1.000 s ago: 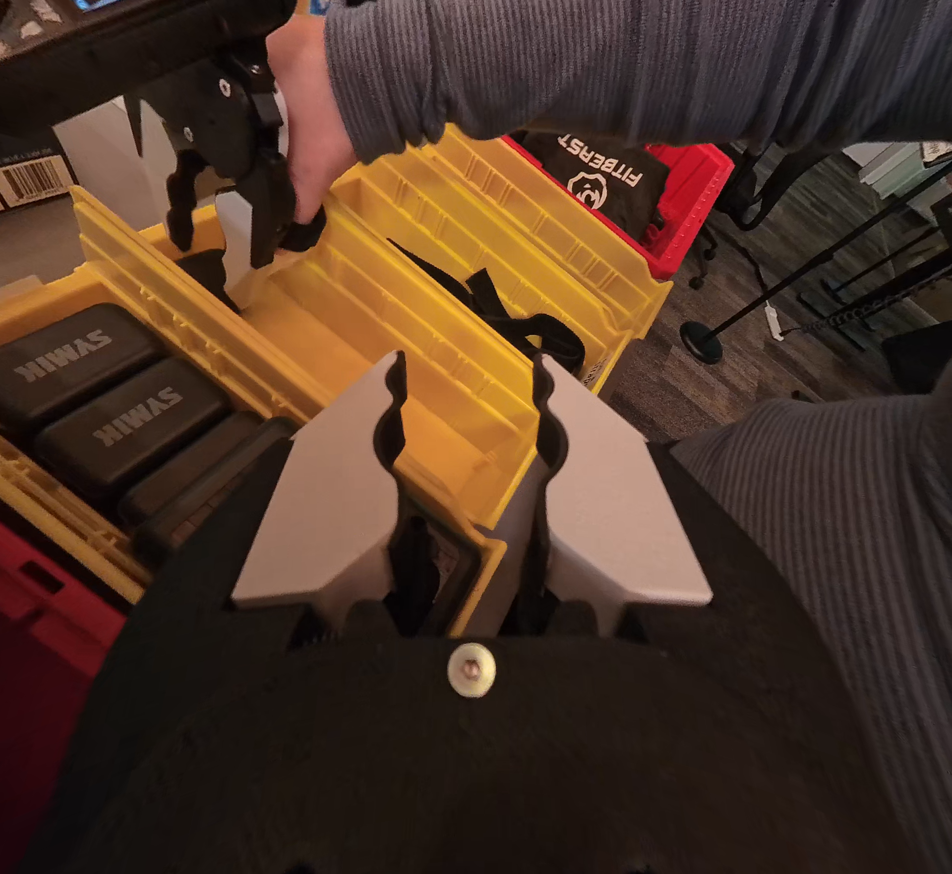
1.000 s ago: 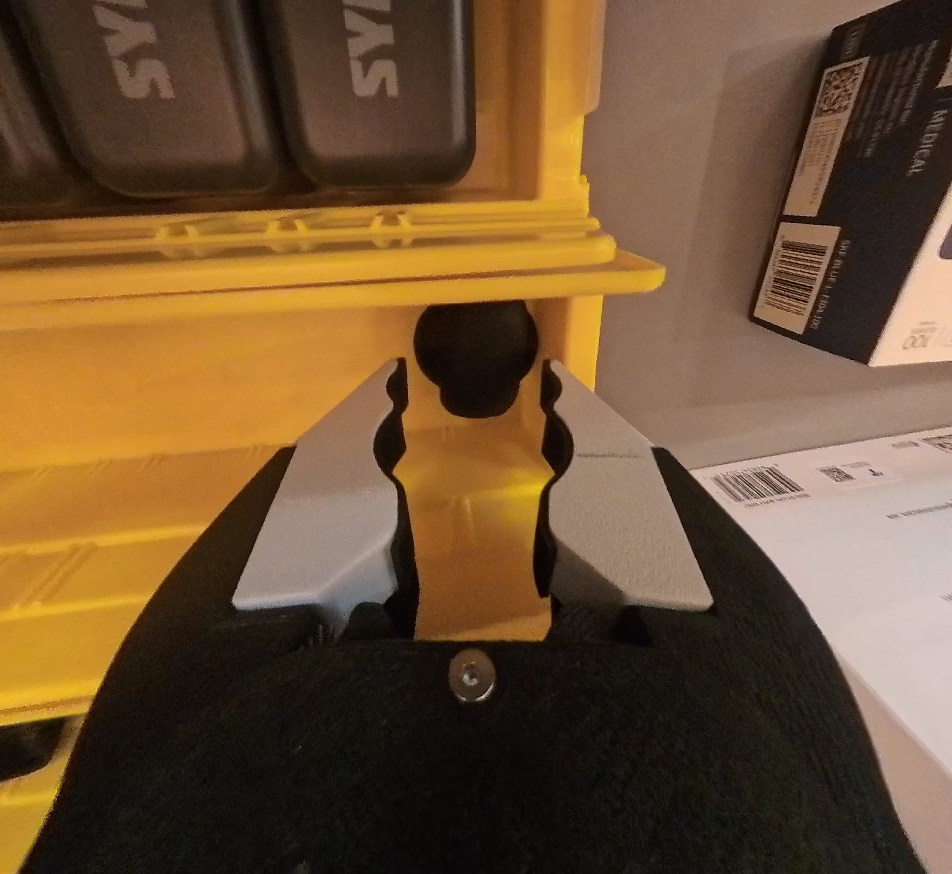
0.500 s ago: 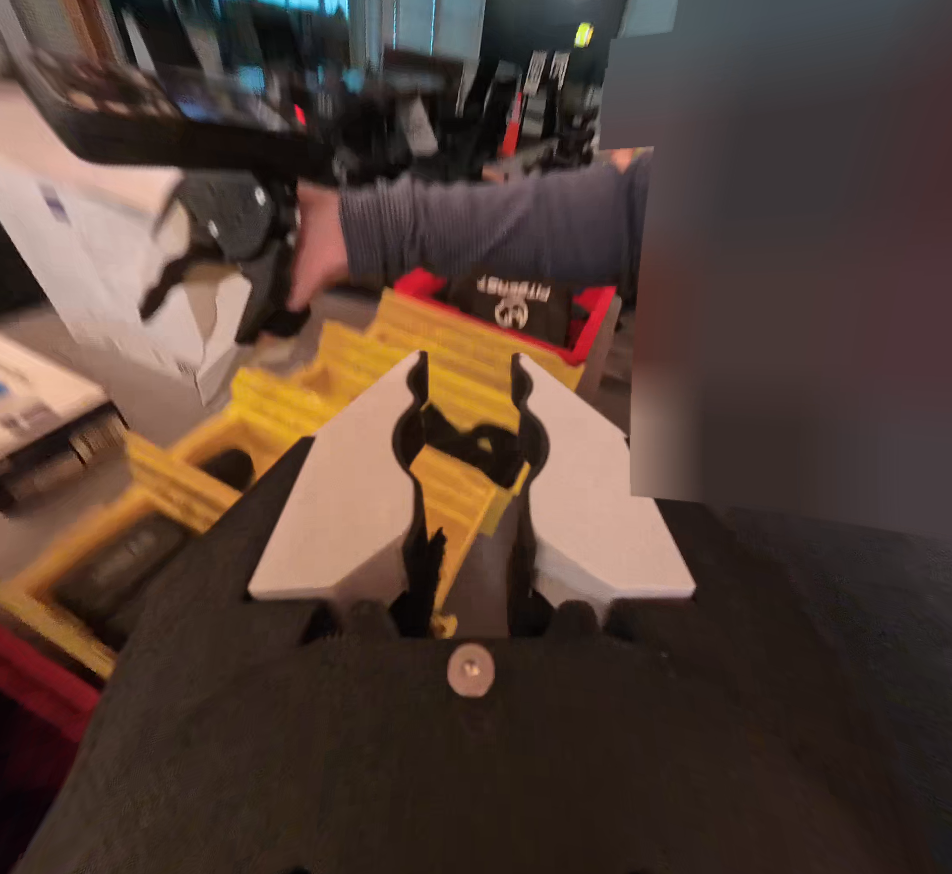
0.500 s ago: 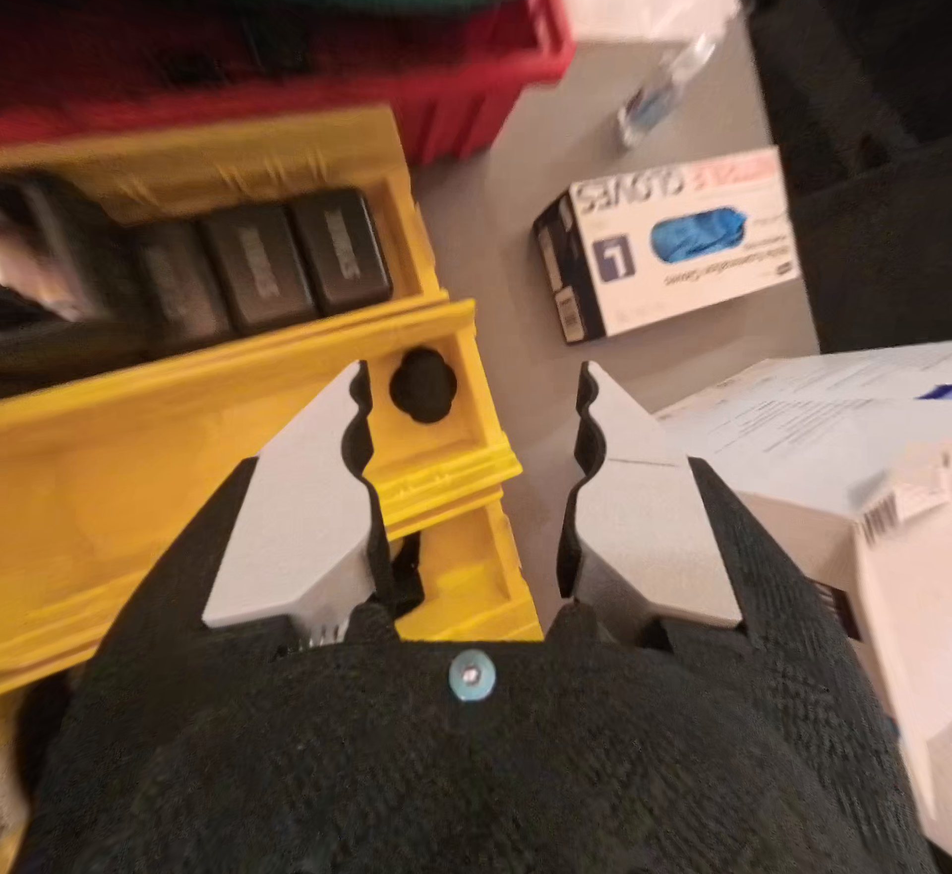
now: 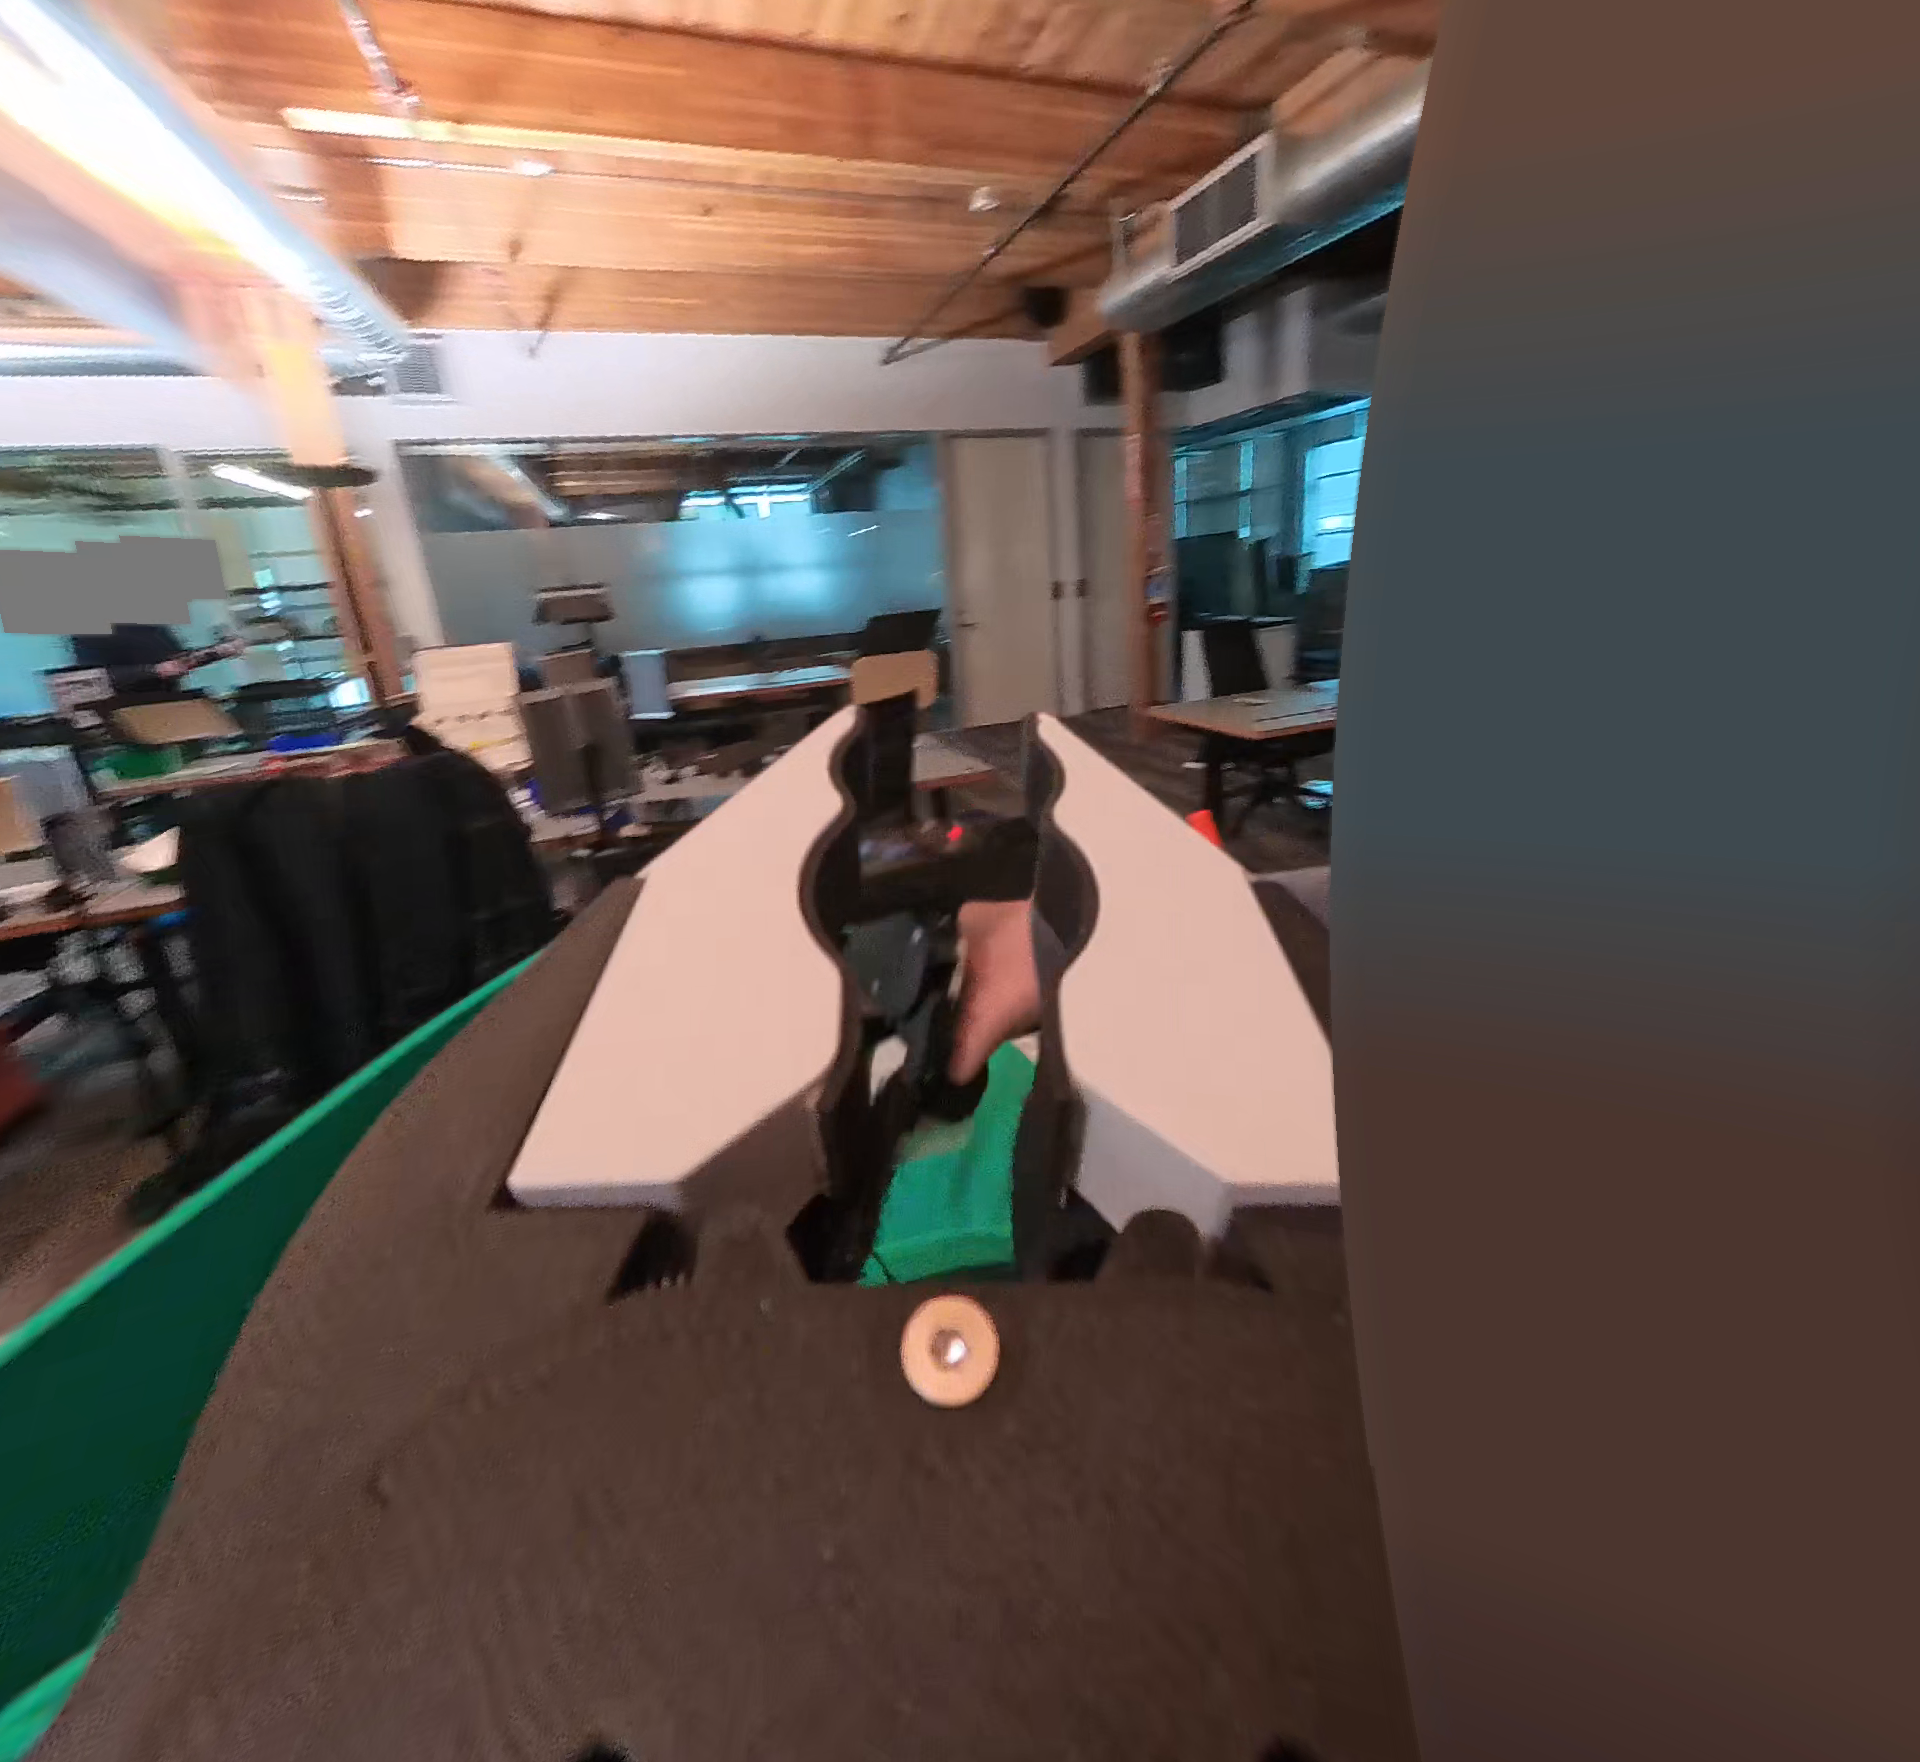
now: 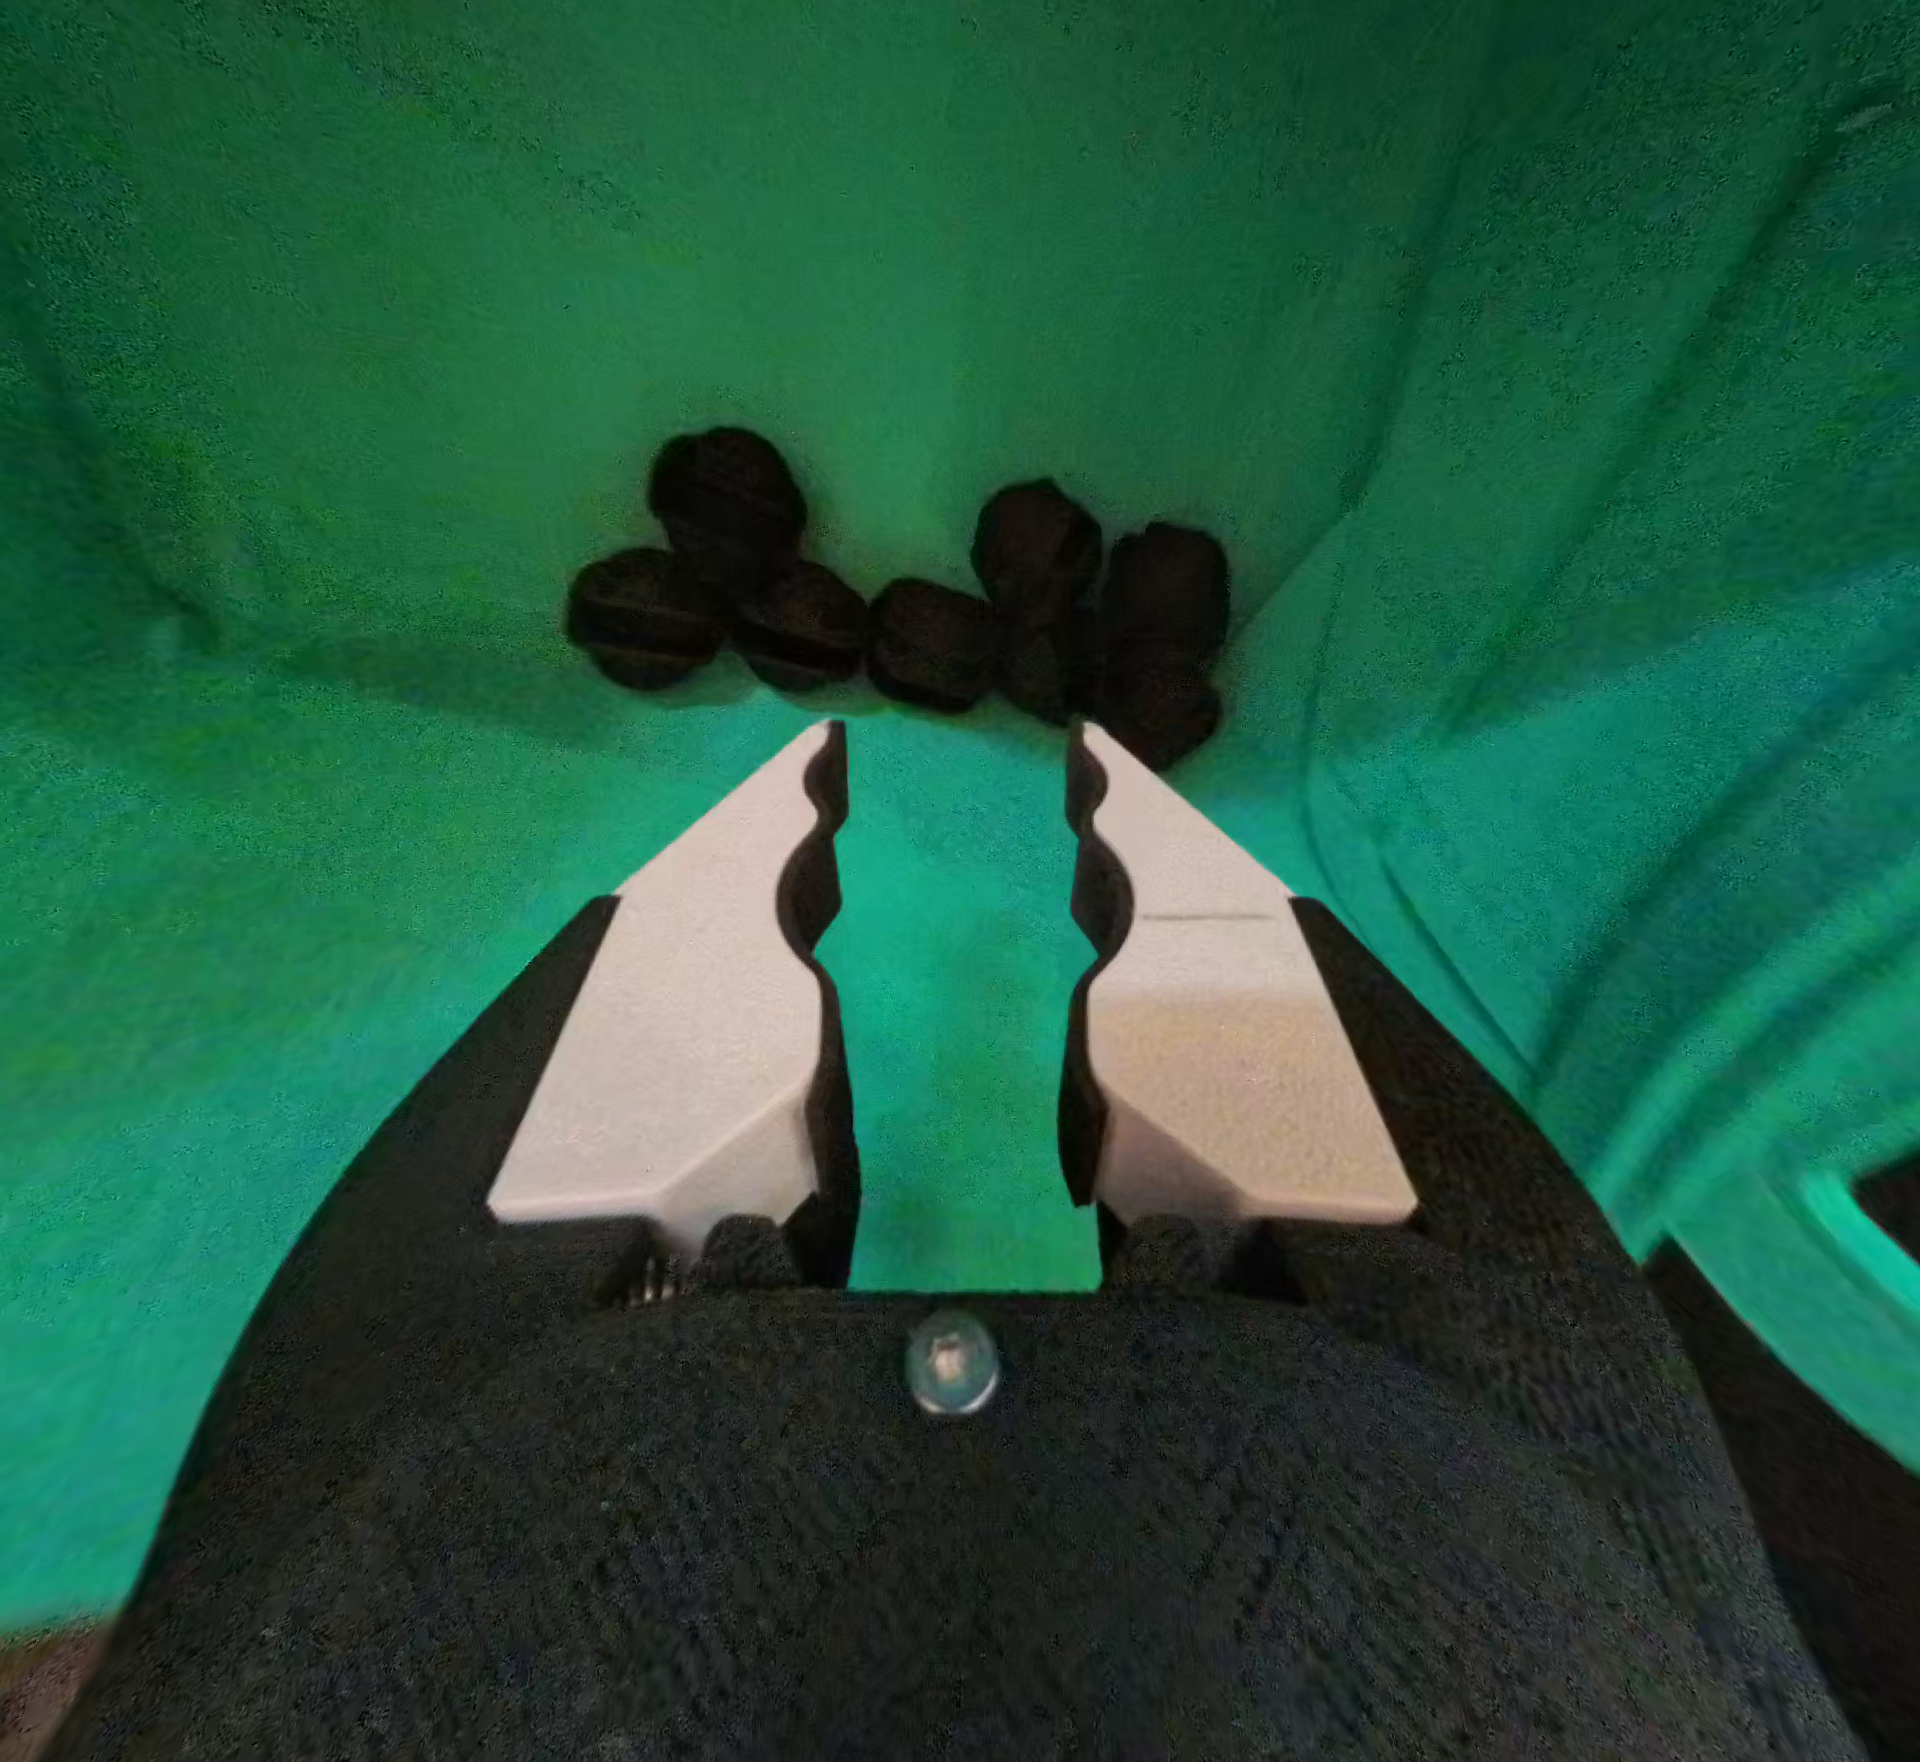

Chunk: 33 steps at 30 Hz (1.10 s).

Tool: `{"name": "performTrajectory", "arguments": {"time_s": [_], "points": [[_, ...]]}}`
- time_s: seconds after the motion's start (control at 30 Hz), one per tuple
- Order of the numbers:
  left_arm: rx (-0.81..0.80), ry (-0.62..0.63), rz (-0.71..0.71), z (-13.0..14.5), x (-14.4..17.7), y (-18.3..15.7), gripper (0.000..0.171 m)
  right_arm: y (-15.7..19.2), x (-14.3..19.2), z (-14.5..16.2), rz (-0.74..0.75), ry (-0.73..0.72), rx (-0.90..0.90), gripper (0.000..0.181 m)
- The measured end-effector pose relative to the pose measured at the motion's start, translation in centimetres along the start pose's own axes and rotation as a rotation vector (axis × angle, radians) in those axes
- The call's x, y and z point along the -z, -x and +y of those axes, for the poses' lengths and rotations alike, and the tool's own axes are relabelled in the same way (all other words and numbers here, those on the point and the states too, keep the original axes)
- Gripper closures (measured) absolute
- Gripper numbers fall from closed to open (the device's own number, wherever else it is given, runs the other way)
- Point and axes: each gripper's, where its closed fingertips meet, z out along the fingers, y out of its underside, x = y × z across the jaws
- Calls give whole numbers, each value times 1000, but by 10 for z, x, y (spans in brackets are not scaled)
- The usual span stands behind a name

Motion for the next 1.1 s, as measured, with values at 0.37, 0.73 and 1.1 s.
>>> {"name": "performTrajectory", "arguments": {"time_s": [0.37,0.73,1.1], "points": [[9,68,-105,12,40,84,144,-20,-169,28,-225,496,-453,121],[61,71,-166,8,71,109,142,-18,-175,14,-191,316,-242,135],[136,53,41,12,14,22,127,22,129,-66,499,-719,240,134]]}}
